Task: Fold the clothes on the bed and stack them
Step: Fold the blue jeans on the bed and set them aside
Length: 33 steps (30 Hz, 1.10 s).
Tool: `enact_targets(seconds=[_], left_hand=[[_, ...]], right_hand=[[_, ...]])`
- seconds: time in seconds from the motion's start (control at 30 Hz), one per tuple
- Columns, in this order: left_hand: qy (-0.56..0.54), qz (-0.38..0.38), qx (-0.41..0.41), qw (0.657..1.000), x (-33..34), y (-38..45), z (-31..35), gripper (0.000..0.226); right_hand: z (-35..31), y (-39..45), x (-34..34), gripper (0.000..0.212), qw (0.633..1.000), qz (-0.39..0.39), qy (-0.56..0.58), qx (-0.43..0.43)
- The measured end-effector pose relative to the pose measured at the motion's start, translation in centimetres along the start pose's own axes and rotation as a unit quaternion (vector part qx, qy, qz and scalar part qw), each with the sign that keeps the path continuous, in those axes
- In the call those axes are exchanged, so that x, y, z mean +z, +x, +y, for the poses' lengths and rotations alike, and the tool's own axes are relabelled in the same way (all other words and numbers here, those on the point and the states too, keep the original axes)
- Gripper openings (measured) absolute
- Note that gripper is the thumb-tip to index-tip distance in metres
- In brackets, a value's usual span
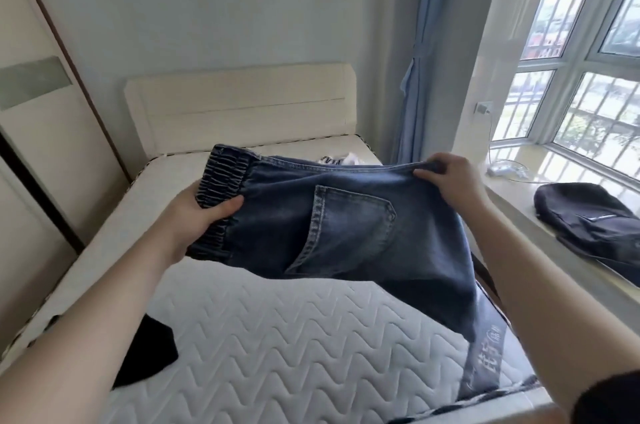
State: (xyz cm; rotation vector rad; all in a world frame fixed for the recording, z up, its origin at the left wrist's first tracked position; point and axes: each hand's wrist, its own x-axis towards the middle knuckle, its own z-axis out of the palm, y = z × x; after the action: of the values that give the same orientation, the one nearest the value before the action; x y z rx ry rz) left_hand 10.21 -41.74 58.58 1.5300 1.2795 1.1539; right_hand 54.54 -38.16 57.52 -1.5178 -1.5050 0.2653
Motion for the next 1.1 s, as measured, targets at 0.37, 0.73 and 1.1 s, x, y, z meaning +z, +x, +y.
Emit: enact_targets(seconds=[0.37,0.73,1.1], left_hand=[[0.072,0.020,-0.104,0.992,3.1,-3.9,-10.6,0.028],[0.075,0.100,-0.228,0.966,1.6,-6.1,-18.4,0.030],[0.036,0.184,-0.330,0.925,-1.6,-14.5,-25.8,0.031]], right_hand=[[11.9,-7.0,11.4,0.025,0.978,-0.160,-0.037,0.127],[15.3,-5.8,21.6,0.021,0.939,-0.329,0.020,0.101],[12.8,-9.3,32.7,0.011,0.909,-0.389,0.085,0.122]])
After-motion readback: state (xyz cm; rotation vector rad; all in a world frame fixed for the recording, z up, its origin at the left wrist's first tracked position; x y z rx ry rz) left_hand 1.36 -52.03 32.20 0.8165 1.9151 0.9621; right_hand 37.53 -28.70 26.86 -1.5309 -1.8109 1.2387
